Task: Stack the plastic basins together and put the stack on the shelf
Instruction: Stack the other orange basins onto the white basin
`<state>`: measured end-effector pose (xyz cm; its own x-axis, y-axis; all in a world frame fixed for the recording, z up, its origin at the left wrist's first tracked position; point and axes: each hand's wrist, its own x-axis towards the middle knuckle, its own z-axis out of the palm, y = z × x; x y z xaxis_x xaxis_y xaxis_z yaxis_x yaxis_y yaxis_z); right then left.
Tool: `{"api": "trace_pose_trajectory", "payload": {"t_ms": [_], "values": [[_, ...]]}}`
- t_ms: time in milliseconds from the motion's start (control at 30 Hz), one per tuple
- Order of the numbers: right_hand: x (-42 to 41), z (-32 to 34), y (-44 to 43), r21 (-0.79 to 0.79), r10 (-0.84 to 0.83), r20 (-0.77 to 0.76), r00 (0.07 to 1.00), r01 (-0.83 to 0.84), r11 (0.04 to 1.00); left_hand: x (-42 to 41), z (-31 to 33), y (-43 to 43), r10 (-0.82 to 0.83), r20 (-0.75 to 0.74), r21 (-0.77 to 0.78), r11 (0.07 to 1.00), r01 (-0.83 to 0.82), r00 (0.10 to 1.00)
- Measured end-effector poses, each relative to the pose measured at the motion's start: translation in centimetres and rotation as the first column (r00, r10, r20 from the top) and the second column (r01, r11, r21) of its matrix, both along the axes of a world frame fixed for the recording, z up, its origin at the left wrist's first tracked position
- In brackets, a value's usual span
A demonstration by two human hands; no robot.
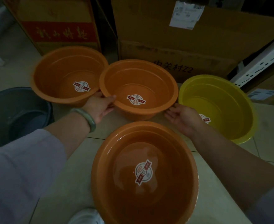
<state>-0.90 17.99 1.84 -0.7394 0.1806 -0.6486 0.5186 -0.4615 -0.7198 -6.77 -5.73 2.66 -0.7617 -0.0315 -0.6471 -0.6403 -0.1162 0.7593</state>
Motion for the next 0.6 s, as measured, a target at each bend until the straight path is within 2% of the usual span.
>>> {"api": "trace_pose_trajectory", "payload": {"t_ms": [233, 400, 600], "values": [[0.0, 1.5, 0.5, -0.052, -0.004, -0.108, 0.994, -0.002, 0.999, 0.2, 3.1, -0.2, 0.076, -0.048, 0.065, 0.995, -0.072, 0.996], [0.4, 2.5, 1.4, 0.092, -0.003, -0.160, 0.987, 0.018, 0.996, 1.5, 4.4, -1.5, 0.043, -0.078, 0.033, 0.999, -0.041, 0.996], [1.2, 5.1, 2.3, 0.260, 0.055, -0.207, 0.977, 0.001, 0.966, 3.6, 7.1, -2.1, -0.009, -0.211, 0.010, 1.000, 0.012, 0.977]]}}
